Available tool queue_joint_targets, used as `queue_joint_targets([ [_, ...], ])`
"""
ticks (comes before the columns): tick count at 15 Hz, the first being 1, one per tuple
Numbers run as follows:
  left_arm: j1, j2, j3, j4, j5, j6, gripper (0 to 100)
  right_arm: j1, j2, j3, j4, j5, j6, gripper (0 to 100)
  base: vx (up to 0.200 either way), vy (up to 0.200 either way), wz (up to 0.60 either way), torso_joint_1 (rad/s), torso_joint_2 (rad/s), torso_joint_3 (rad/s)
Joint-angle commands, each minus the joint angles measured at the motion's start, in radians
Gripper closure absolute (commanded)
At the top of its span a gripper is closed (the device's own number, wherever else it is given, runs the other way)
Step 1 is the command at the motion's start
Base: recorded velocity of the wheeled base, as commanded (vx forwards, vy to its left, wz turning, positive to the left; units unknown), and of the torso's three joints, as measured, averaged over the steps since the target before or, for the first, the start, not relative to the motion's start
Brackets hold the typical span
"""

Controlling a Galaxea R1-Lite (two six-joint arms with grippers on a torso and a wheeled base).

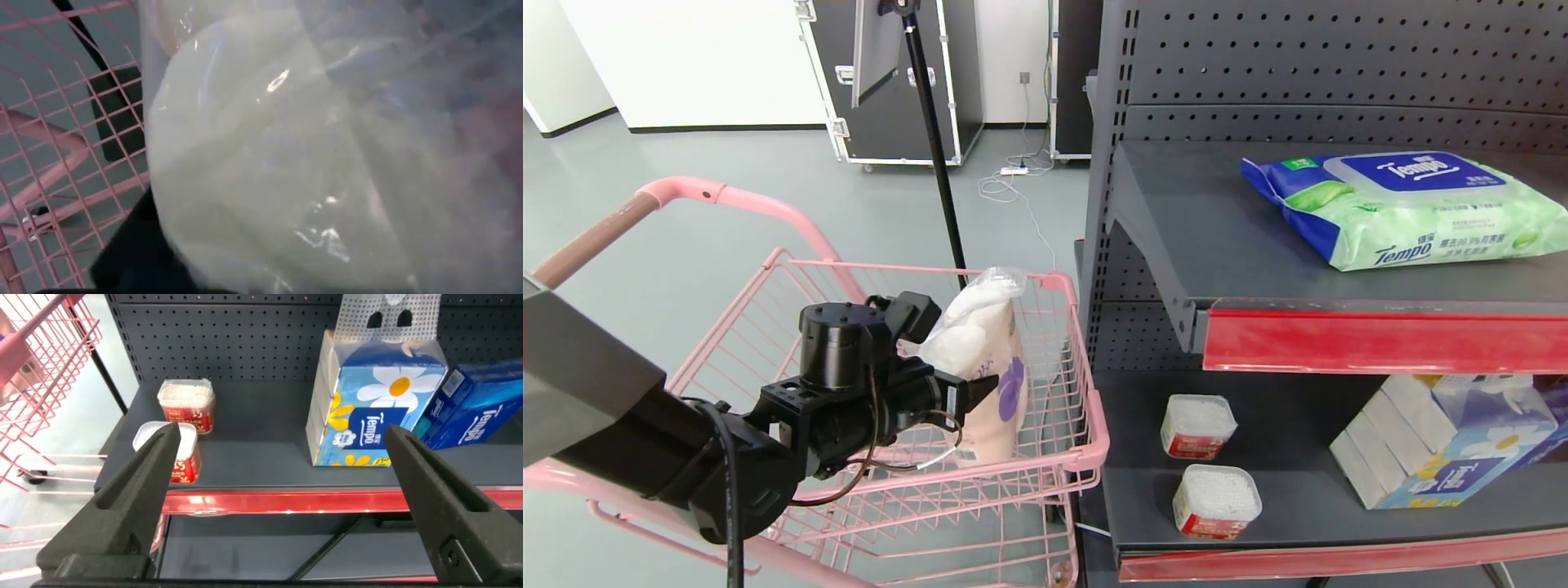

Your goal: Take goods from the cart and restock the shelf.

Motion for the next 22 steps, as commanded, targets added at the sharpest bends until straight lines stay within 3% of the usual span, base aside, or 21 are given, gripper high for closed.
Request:
queue_joint_targets([
  [1, -0.003, 0.006, 0.009, -0.004, 0.003, -0.001, 100, 0.000, 0.000, 0.000, 0.000, 0.000, -0.001, 0, 0.000, 0.000, 0.00, 0.000, 0.00, 0.000],
  [7, 0.005, -0.063, 0.046, -0.006, 0.011, -0.002, 100, 0.000, 0.000, 0.000, 0.000, 0.000, -0.001, 0, 0.000, 0.000, 0.00, 0.000, 0.00, 0.000],
  [12, 0.083, -0.244, 0.058, 0.011, 0.009, -0.007, 100, 0.000, 0.000, 0.000, 0.000, 0.000, -0.001, 0, 0.000, 0.000, 0.00, 0.000, 0.00, 0.000],
  [18, 0.155, -0.453, 0.049, 0.151, 0.005, -0.010, 100, 0.000, 0.000, 0.000, 0.000, 0.000, -0.002, 0, 0.000, 0.000, 0.00, 0.000, 0.00, 0.000],
  [22, 0.192, -0.715, 0.020, 0.373, -0.004, -0.010, 100, 0.000, 0.000, 0.000, 0.000, 0.002, -0.002, 0, 0.000, 0.000, 0.00, 0.000, 0.00, 0.000],
])
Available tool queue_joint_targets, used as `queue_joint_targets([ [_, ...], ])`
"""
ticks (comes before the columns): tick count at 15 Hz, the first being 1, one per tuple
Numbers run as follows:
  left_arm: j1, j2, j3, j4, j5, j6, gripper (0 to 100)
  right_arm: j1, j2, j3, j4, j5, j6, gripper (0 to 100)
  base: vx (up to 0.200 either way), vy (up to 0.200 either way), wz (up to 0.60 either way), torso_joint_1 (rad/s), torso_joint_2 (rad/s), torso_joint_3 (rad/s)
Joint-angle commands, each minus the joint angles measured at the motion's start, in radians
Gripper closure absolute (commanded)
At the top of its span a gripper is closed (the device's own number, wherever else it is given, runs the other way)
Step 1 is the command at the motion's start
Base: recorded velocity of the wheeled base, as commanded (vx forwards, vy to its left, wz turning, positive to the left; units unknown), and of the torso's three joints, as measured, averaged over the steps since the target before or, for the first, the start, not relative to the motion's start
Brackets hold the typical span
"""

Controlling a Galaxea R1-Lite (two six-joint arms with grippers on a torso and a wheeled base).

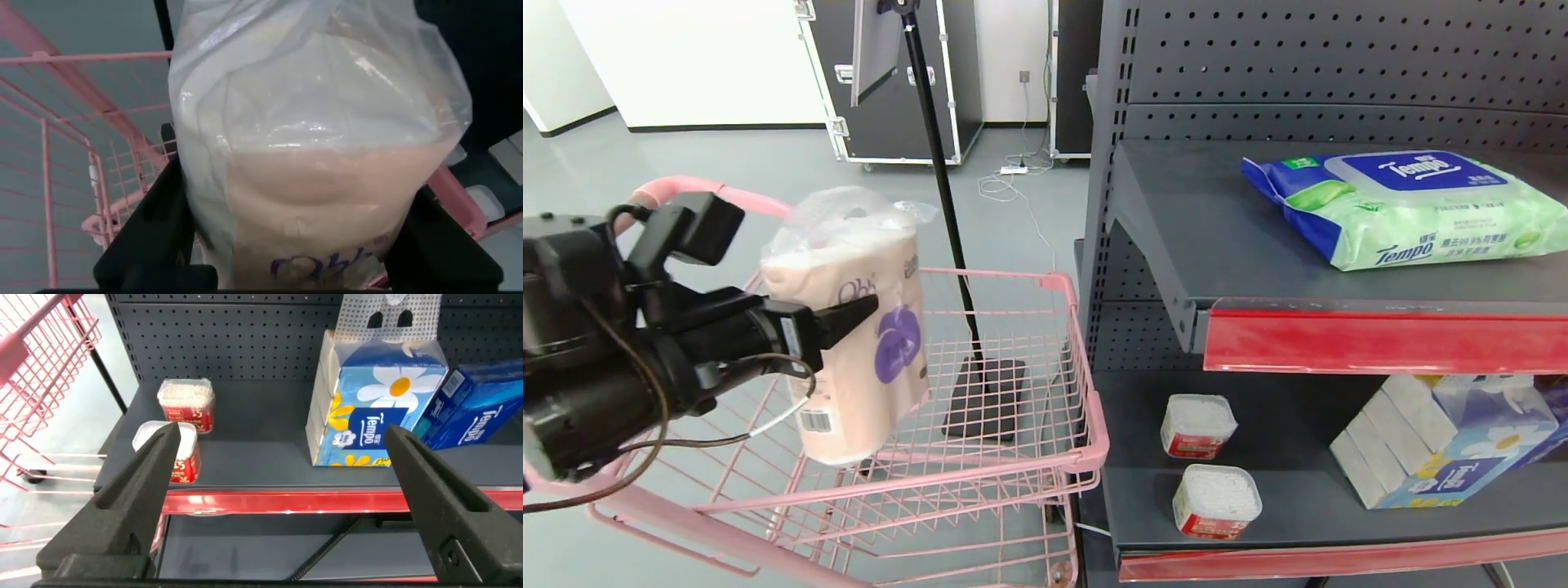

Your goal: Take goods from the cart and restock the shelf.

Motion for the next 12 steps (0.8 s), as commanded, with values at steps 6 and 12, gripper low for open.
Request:
queue_joint_targets([
  [6, 0.023, -0.655, 0.095, 0.355, -0.008, -0.043, 100, 0.000, 0.000, 0.000, 0.002, 0.000, -0.001, 0, 0.000, 0.000, 0.00, 0.000, 0.00, 0.000],
  [12, 0.023, -0.811, 0.192, 0.373, -0.004, -0.054, 100, 0.000, 0.002, 0.000, 0.000, 0.000, 0.003, 0, 0.000, 0.000, 0.00, 0.000, 0.00, 0.000],
])
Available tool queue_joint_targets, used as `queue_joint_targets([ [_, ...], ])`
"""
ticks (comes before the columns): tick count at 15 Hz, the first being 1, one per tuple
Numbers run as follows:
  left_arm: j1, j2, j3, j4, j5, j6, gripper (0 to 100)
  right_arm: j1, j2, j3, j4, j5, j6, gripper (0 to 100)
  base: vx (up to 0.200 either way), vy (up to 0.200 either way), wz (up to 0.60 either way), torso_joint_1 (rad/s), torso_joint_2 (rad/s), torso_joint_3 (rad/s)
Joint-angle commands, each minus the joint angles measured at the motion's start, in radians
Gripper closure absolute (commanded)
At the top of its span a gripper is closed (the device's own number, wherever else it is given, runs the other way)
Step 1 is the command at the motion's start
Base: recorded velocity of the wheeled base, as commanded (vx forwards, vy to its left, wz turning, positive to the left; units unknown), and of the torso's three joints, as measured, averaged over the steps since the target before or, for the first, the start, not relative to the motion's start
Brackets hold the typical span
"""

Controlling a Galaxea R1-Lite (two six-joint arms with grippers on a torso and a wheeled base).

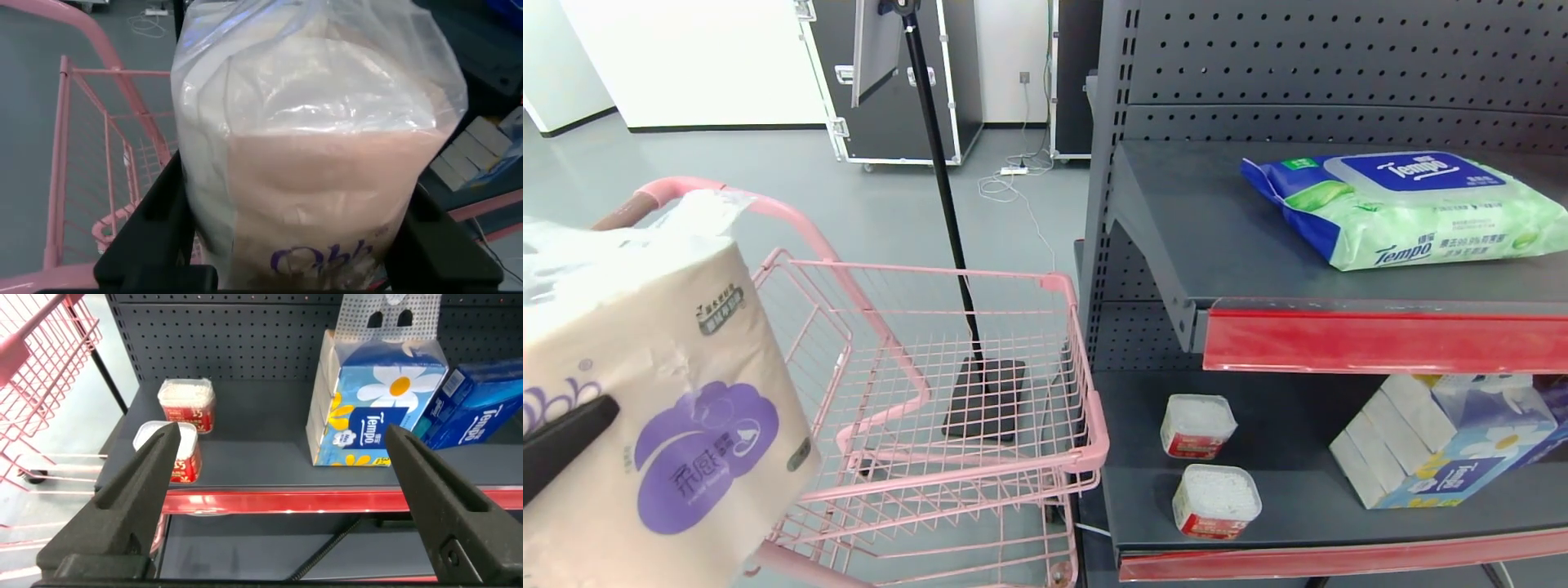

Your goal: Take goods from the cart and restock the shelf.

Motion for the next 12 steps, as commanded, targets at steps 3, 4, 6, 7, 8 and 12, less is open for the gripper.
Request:
queue_joint_targets([
  [3, -0.002, -0.097, 0.044, 0.001, -0.006, 0.001, 100, 0.000, 0.000, 0.000, 0.001, -0.002, -0.003, 0, 0.000, 0.000, 0.00, 0.045, -0.20, -0.151],
  [4, -0.002, -0.095, 0.041, 0.001, -0.006, 0.001, 100, 0.000, 0.000, 0.000, 0.001, -0.002, -0.003, 0, 0.000, 0.000, 0.00, 0.095, -0.42, -0.315],
  [6, -0.004, -0.069, 0.043, 0.001, -0.006, 0.014, 100, 0.000, 0.002, 0.000, 0.001, -0.002, -0.004, 0, 0.000, 0.000, 0.00, 0.122, -0.47, -0.351],
  [7, -0.002, -0.054, 0.033, -0.001, -0.004, 0.017, 100, 0.000, 0.000, 0.000, 0.001, -0.002, -0.004, 0, 0.000, 0.000, 0.00, 0.149, -0.49, -0.364],
  [8, -0.002, -0.049, 0.024, -0.001, -0.003, 0.021, 100, 0.000, 0.000, 0.000, 0.001, -0.002, -0.004, 0, 0.000, 0.000, 0.00, 0.154, -0.52, -0.364],
  [12, -0.004, -0.025, -0.005, -0.001, -0.006, 0.042, 100, 0.000, 0.002, 0.000, 0.001, -0.002, -0.004, 0, 0.000, 0.000, 0.00, 0.174, -0.54, -0.371],
])
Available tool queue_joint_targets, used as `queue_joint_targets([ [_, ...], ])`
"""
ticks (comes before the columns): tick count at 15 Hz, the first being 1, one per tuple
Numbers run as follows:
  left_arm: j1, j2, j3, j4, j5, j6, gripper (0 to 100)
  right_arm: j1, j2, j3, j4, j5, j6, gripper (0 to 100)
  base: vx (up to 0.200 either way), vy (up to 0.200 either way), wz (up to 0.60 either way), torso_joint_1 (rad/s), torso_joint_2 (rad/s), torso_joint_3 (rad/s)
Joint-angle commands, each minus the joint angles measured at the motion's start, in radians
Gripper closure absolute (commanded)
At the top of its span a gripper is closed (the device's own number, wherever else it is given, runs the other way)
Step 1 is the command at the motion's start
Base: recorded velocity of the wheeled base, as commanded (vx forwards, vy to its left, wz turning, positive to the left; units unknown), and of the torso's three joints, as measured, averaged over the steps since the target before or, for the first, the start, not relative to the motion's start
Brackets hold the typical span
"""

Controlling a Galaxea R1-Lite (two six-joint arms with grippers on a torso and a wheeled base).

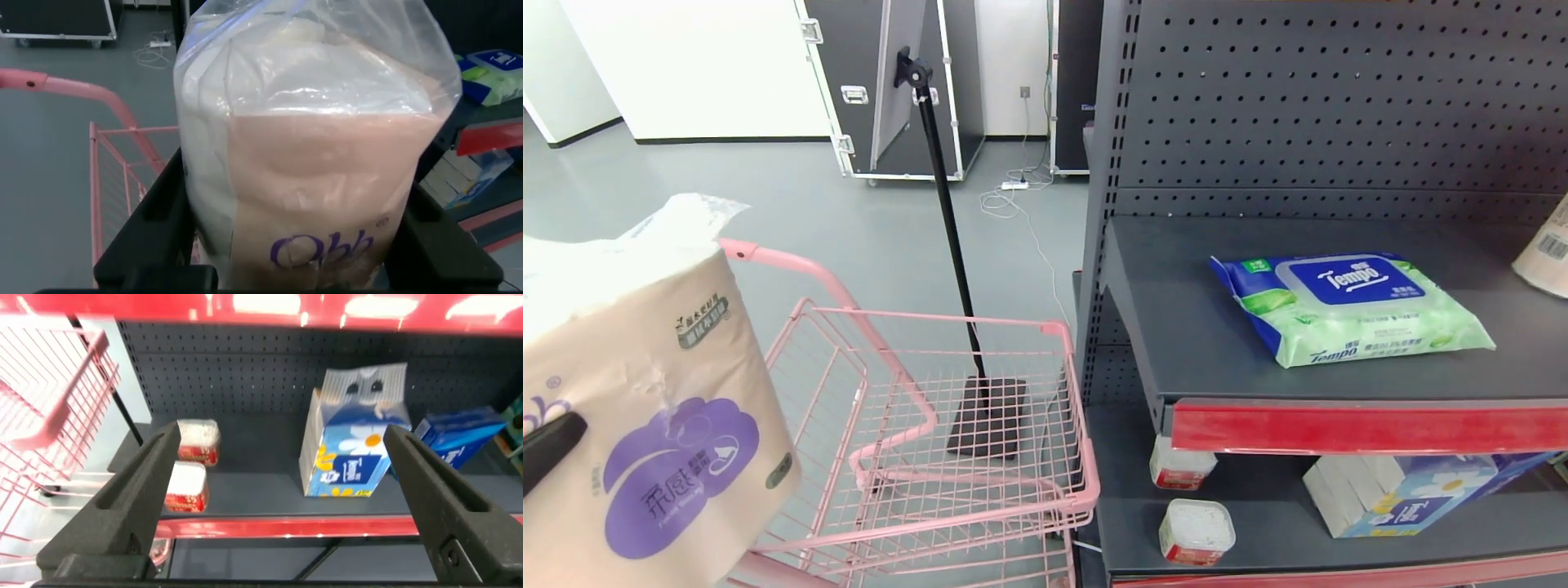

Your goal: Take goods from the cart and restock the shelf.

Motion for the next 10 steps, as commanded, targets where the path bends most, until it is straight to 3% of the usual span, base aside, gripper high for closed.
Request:
queue_joint_targets([
  [1, -0.001, 0.033, -0.023, 0.000, -0.001, -0.001, 100, 0.000, 0.000, 0.000, 0.000, 0.000, 0.000, 0, 0.000, 0.000, 0.00, 0.203, -0.57, -0.373],
  [4, 0.003, 0.046, -0.043, 0.000, 0.009, -0.001, 100, 0.000, 0.000, 0.000, 0.000, 0.000, 0.000, 0, 0.000, 0.000, 0.00, 0.214, -0.60, -0.383],
  [6, 0.003, 0.046, -0.046, 0.002, 0.009, 0.028, 100, 0.000, 0.000, 0.000, 0.000, 0.000, 0.001, 0, 0.000, 0.000, 0.00, 0.212, -0.53, -0.330],
  [10, 0.000, 0.049, -0.048, -0.001, -0.008, 0.048, 100, 0.000, 0.000, 0.000, 0.000, 0.000, 0.000, 0, 0.000, 0.000, 0.00, 0.171, -0.41, -0.250],
])
